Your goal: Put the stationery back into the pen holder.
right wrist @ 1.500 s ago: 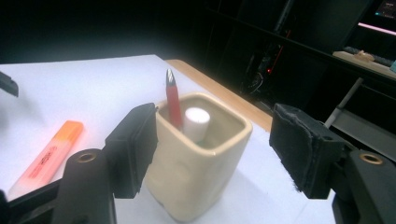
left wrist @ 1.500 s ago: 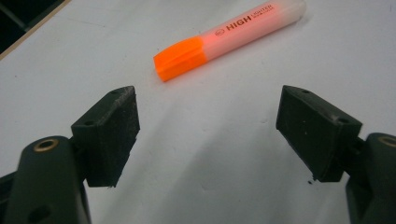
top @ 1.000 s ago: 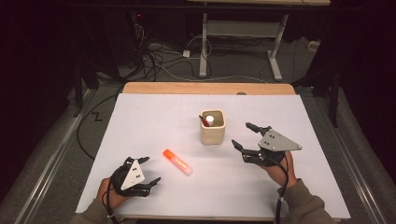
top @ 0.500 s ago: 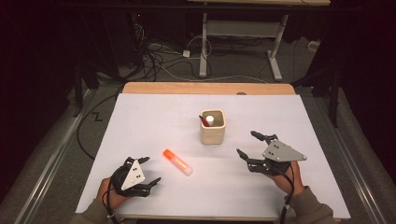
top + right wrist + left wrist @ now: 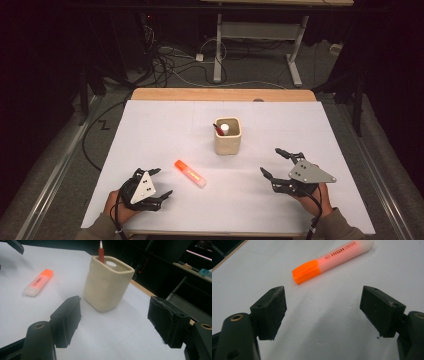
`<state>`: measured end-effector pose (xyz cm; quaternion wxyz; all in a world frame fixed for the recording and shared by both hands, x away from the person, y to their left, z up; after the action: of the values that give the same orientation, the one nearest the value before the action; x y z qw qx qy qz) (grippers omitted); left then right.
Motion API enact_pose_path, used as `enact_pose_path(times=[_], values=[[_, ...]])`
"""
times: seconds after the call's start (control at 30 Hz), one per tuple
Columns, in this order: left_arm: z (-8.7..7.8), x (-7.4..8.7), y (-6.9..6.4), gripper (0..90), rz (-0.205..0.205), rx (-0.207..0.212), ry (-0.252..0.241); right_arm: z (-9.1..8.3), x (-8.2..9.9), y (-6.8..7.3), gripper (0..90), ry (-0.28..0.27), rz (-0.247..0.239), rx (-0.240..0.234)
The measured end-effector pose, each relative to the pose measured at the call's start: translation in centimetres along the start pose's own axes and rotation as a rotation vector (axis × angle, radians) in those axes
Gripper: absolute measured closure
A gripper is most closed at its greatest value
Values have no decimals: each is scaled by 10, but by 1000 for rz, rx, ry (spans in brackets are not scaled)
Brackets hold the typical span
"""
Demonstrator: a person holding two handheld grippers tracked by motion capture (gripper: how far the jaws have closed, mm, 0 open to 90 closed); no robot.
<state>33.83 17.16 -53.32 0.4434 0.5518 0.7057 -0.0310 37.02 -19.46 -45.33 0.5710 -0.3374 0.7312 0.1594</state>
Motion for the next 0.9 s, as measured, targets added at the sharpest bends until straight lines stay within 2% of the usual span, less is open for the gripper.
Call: enact_pose_path(times=[0.33, 0.57, 0.73, 0.83, 0.9], values=[[0, -1, 0, 209, 7, 1, 6, -9, 29, 4, 268, 62, 16, -5], [0, -1, 0, 209, 12, -1, 10, -21, 44, 2, 263, 74, 47, -2], [1, -1, 7, 209, 28, -30, 64, -28, 53, 0, 260, 83, 56, 8], [-1, -4, 11, 209, 45, -15, 76, -31, 58, 0, 256, 96, 64, 7], [-2, -8, 13, 218, 70, 0, 87, -34, 60, 0, 256, 101, 66, 8]])
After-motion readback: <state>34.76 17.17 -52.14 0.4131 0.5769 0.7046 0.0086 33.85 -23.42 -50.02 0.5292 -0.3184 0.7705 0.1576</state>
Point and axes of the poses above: each handheld gripper's, and its own axes: z roughly forward along the jaws, x roughly out of its underside, y roughly to its left, the point moved 8 cm from there along z, roughly forward along the jaws, and after that the axes turned 11 degrees about z, right-handed, at the moved point
